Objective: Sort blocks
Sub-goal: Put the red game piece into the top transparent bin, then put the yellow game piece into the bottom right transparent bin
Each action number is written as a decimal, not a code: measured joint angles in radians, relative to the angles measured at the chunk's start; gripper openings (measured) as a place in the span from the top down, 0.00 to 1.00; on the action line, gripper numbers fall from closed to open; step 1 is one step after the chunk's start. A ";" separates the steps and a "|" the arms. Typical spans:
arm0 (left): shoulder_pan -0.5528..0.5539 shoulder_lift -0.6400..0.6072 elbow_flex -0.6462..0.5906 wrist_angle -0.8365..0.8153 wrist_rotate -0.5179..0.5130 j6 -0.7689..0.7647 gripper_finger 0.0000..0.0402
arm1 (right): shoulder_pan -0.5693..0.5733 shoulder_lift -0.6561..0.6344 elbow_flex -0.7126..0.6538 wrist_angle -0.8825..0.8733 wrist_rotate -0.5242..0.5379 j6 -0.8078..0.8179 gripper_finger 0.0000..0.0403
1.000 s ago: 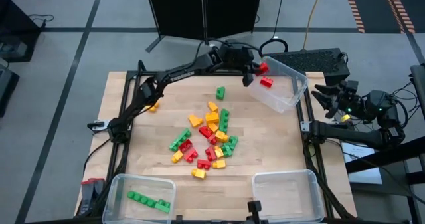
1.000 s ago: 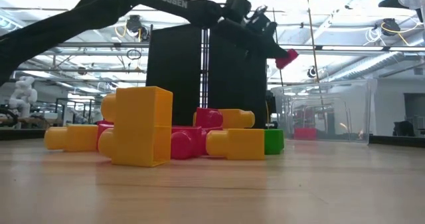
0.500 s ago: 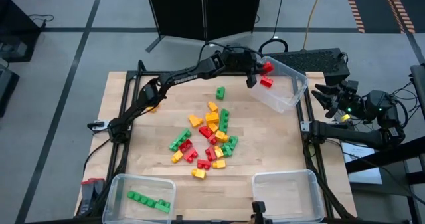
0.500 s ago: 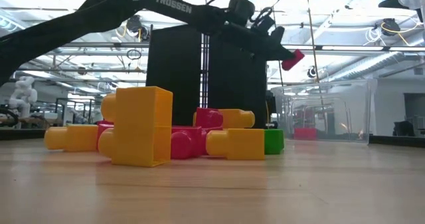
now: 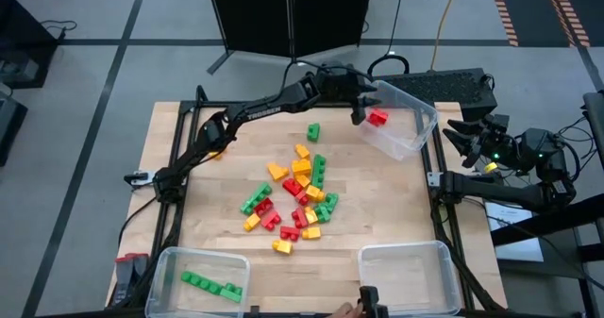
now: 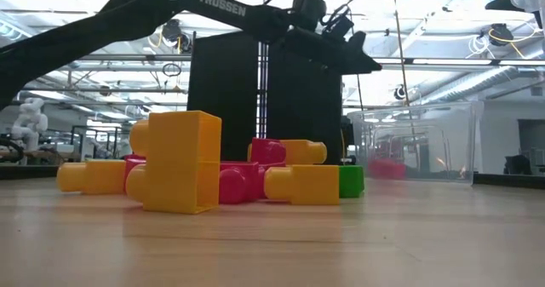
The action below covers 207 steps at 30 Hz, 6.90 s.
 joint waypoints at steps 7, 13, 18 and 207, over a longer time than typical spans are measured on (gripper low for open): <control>-0.006 -0.031 -0.002 -0.015 0.031 -0.059 0.57 | 0.000 0.000 0.000 0.000 -0.003 -0.004 0.48; -0.014 -0.220 0.004 -0.291 0.135 -0.072 0.57 | 0.000 0.000 0.000 -0.025 -0.005 -0.004 0.48; -0.016 -0.324 0.000 -0.812 0.175 0.062 0.57 | 0.000 0.000 0.000 -0.049 -0.005 -0.001 0.48; -0.205 -0.234 -0.546 -0.757 -0.363 0.132 0.37 | 0.000 0.000 0.000 -0.160 -0.036 0.027 0.48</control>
